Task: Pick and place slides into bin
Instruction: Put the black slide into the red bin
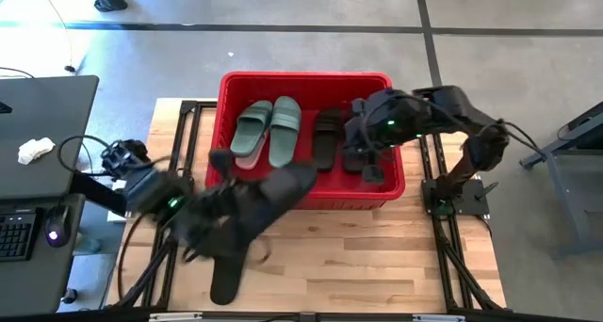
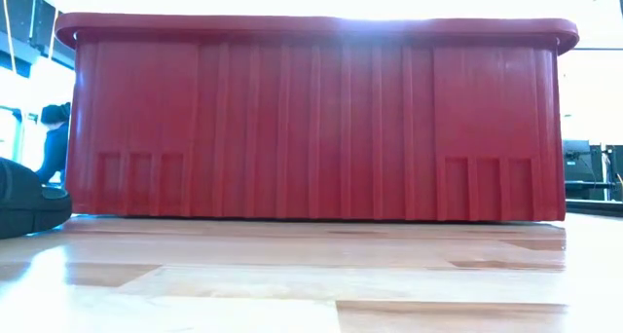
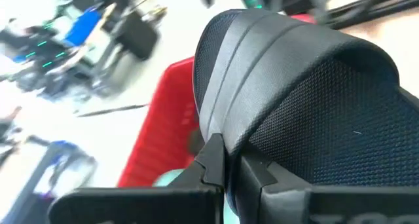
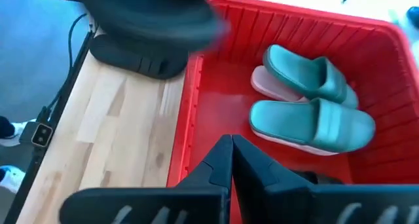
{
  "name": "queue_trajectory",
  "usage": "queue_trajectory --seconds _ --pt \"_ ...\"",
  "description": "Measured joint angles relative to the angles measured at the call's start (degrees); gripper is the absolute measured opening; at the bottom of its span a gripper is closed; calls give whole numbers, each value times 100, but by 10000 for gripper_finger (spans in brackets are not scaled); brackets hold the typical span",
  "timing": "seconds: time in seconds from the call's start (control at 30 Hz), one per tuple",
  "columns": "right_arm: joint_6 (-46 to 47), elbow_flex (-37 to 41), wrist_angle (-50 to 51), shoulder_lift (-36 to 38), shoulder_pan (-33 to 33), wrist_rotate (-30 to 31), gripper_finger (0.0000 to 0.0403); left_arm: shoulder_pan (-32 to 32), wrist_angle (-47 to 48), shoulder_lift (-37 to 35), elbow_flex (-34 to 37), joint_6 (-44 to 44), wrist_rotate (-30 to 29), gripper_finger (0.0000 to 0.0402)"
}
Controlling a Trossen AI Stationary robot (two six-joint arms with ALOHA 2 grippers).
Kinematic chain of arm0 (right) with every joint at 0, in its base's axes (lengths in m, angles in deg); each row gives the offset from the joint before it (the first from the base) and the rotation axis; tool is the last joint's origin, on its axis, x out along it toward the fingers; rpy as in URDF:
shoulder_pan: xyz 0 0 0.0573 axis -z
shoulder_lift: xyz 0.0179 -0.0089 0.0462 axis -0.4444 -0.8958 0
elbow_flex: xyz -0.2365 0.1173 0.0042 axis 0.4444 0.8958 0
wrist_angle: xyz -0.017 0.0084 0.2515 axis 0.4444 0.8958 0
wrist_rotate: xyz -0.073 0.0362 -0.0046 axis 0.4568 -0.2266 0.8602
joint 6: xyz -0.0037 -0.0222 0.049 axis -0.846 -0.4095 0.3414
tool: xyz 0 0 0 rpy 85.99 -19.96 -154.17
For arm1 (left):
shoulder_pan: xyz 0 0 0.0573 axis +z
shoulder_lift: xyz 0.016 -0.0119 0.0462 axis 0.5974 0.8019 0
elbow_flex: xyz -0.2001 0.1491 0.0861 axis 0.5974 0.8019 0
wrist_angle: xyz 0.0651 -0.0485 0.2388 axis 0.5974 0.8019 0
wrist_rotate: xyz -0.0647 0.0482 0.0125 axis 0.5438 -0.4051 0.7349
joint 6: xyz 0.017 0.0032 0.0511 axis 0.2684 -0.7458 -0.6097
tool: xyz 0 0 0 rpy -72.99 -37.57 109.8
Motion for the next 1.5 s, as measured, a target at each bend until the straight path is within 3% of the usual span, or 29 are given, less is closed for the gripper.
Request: queue_trajectory --seconds 0.3,0.47,0.77,0.97,1.1,1.33,1.5 --pt "-2 0 502 136 -112 912 0 2053 -1433 211 -13 -1787 -96 0" --pt "28 3 592 150 -67 1175 0 2850 -2244 555 -6 -3004 198 0" --pt "635 283 617 508 43 2060 0 3998 -2694 1403 2 -3764 735 0" --pt "2034 1125 575 916 123 3317 0 4477 -3042 1909 1 -3865 1294 0" --pt "2798 1915 518 1150 128 3790 0 4631 -3109 2177 0 -3863 1435 0" --pt "2934 3486 -155 1544 128 4003 0 4784 -3258 2662 0 -3600 1259 0" --pt "2547 4593 -1134 2163 130 3630 0 4846 -3521 3014 2 -3270 1184 0"
